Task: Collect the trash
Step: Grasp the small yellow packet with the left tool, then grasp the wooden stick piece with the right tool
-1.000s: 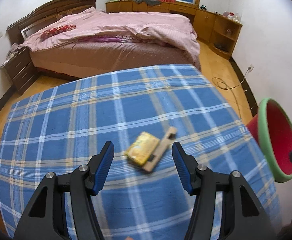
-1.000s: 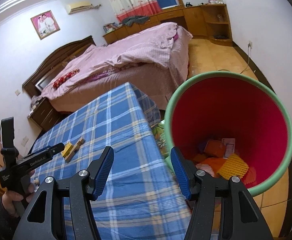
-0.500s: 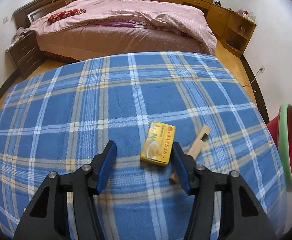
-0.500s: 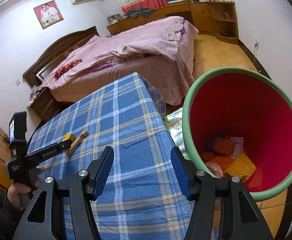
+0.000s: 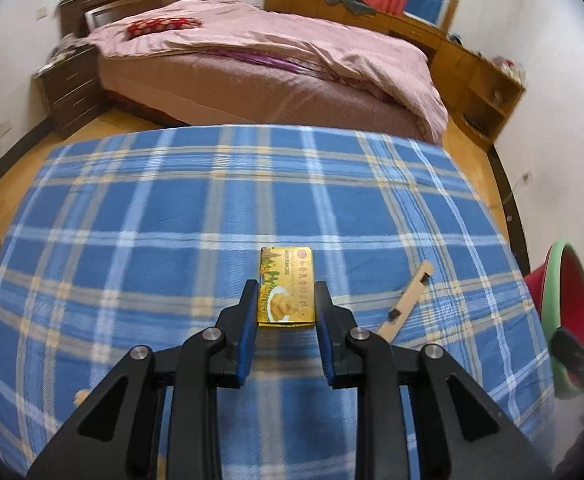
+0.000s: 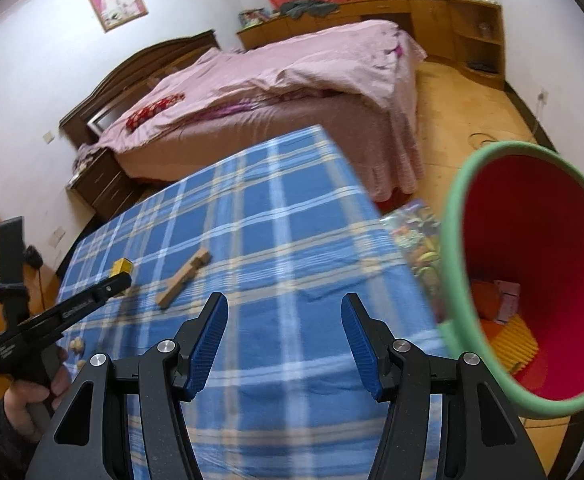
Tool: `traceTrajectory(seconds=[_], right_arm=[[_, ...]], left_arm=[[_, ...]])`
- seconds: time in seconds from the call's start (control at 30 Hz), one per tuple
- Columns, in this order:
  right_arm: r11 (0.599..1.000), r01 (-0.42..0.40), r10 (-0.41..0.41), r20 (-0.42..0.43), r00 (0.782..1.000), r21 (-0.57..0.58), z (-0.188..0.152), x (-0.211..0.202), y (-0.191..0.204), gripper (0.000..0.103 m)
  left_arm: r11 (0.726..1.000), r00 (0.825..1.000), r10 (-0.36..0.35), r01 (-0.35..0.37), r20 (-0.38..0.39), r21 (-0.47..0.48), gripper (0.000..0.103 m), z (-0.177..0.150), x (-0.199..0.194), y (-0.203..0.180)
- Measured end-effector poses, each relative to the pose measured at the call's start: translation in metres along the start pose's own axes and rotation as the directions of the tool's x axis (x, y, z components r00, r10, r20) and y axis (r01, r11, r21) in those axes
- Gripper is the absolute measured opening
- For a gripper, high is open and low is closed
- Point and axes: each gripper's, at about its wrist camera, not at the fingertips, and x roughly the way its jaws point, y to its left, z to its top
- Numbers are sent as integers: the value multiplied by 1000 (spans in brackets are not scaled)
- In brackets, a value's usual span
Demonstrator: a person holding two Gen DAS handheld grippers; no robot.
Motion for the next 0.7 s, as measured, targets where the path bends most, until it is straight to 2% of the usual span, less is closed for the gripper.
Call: traceTrajectory(seconds=[0.17,0.4,0.63,0.7], right_arm=[[999,-34,32,-49,998,-37,2,28,34,61],[995,-37,28,-98,995,-89,6,64,78,61],[994,19,-31,-116,993,-106,6,94,100,60],[990,50,-63,-94,994,-133,6,98,107,60]], left_arm=[[998,999,25,-23,25,-61,27,-7,-18,24],[991,999,35,-31,28,-131,27,-17,-24,58],[984,999,20,-13,39,-176,27,-20,-26,71],[983,999,16,-8,41,-183,27,-19,-25,73]])
